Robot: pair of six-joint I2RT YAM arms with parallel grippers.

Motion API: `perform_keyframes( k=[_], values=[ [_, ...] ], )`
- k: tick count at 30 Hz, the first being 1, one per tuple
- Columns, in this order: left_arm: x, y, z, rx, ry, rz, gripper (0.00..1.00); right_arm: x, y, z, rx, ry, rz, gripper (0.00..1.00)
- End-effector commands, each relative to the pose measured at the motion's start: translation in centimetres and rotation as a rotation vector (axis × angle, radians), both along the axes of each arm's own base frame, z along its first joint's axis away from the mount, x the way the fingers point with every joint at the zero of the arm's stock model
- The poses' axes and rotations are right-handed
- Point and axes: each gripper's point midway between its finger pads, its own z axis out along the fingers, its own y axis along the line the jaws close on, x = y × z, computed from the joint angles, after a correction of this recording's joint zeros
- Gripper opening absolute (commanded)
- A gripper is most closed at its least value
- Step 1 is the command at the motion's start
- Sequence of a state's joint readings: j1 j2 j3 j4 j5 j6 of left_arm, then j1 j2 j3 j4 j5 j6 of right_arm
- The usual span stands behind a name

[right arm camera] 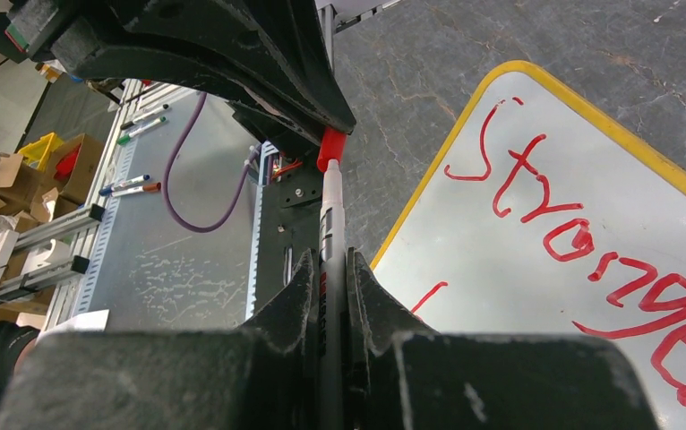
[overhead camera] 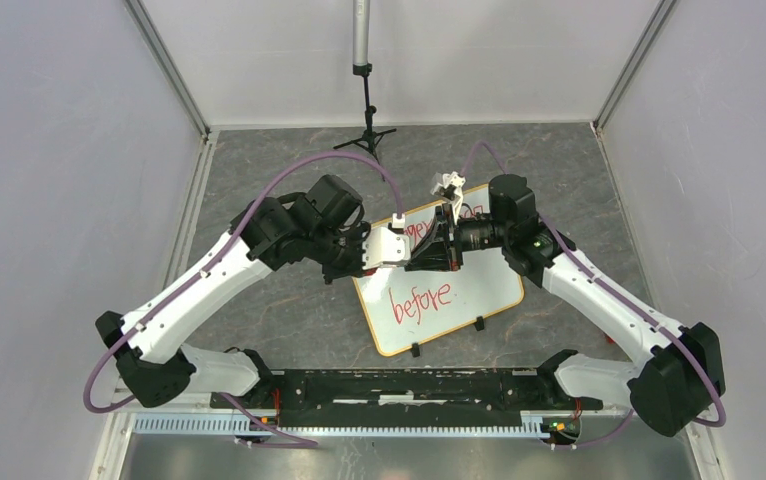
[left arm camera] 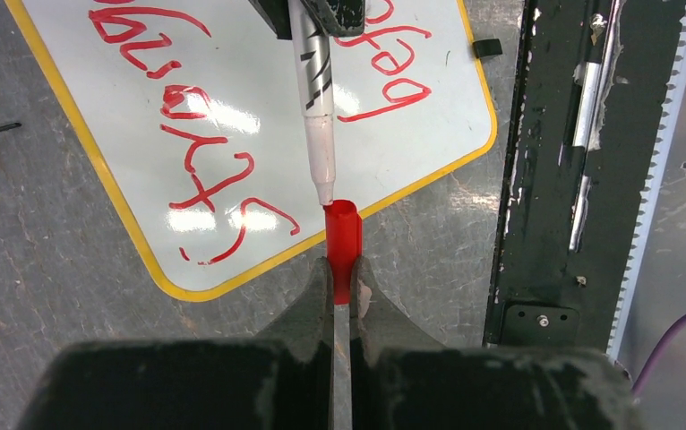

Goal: Write a sentence on the whiteboard
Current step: Insert the whiteboard marker without the cap into the pen cap.

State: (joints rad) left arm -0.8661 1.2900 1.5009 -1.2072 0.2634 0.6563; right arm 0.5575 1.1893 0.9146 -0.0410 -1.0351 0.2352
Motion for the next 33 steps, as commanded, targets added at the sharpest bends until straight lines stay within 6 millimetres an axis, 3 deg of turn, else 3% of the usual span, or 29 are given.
perform_keyframes(
  k=[1,19,25,33],
  values=[
    [0.3,-0.7,1.4,-0.024,-0.041,-0.038,0.03,0.3,0.6,1.8,0.027,-0.058,0.012,0.00],
    [1.5,-1.8,2.6,-0.072,-0.042,0.060,0.02,-0.3,0.9,1.2,0.007,-0.082,0.021,0.00],
    [0.8,-2.3,2.9,-0.094,-0.026,0.005,0.02,-0.1,1.0,1.5,0.010,-0.088,0.013,0.00],
    [1.4,-4.6,4.4,-0.132,-0.077,-0.012,0.02,0.0,2.0,0.4,-0.019,-0.063,0.015,0.00]
  ],
)
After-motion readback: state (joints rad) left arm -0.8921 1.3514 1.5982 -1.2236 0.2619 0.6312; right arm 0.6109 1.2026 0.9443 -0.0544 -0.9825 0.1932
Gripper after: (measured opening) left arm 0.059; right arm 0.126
